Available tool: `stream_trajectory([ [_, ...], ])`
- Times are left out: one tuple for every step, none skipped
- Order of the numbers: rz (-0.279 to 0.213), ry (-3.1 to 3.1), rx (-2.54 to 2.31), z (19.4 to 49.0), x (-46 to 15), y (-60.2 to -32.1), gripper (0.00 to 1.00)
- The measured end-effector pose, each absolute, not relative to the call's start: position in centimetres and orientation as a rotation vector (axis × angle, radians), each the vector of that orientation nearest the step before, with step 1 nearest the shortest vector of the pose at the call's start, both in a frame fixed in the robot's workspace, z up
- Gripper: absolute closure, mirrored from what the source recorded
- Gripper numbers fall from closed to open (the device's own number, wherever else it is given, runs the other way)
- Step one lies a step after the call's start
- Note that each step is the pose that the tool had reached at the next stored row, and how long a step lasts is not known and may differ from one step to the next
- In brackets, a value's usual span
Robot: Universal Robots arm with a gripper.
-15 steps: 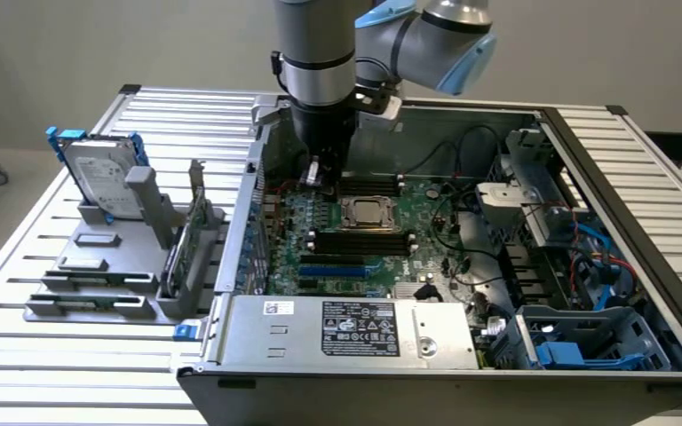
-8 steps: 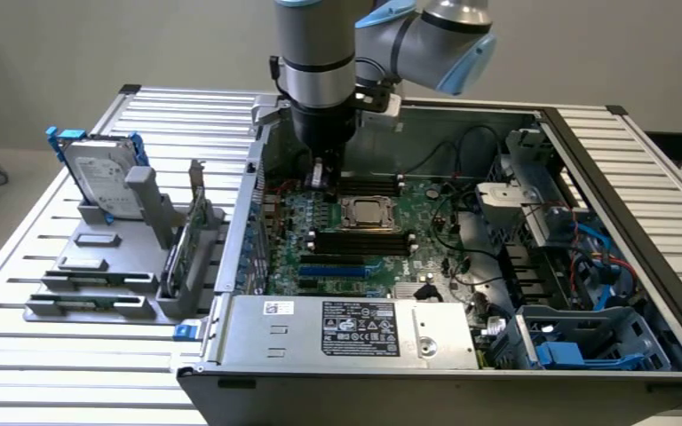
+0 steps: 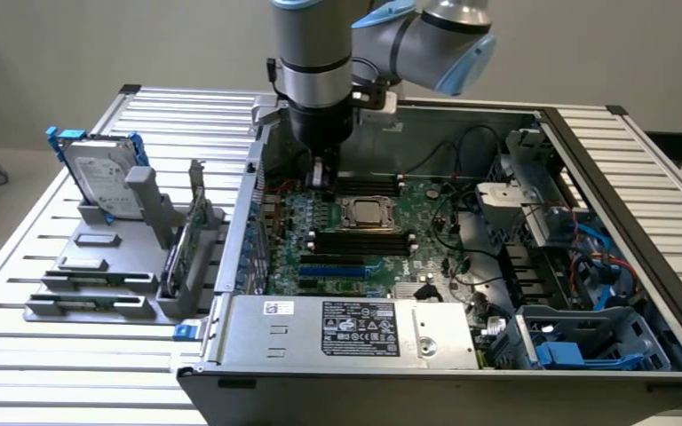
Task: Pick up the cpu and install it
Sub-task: 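Install the first cpu locking lever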
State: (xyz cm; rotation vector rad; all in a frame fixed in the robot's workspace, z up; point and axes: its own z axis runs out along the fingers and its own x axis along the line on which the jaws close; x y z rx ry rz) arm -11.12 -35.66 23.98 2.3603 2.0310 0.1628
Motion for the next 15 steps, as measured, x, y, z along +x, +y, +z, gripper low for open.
stream_trajectory([
  [0.154, 2.032, 2.354, 23.98, -11.13, -35.52, 0.89],
  [0.141, 2.030, 2.347, 23.98, -11.15, -35.40, 0.89],
  [0.127, 2.028, 2.339, 23.98, -11.16, -35.32, 0.89],
  [0.111, 2.025, 2.330, 23.98, -11.16, -35.25, 0.89],
  [0.094, 2.022, 2.322, 23.98, -11.16, -35.19, 0.89],
  [0.080, 2.019, 2.314, 23.98, -11.16, -35.10, 0.89],
  [0.073, 2.017, 2.310, 23.99, -11.17, -34.97, 0.89],
  [0.072, 2.019, 2.308, 23.99, -11.16, -34.91, 0.89],
  [0.070, 2.021, 2.308, 23.99, -11.15, -34.91, 0.89],
  [0.070, 2.021, 2.308, 23.99, -11.15, -34.90, 0.89],
  [0.070, 2.021, 2.308, 23.99, -11.15, -34.90, 0.89],
  [0.070, 2.021, 2.308, 23.99, -11.15, -34.90, 0.89],
  [0.070, 2.021, 2.308, 23.99, -11.15, -34.90, 0.89],
  [0.070, 2.021, 2.308, 23.99, -11.15, -34.90, 0.89],
  [0.070, 2.021, 2.308, 23.99, -11.15, -34.90, 0.89],
])
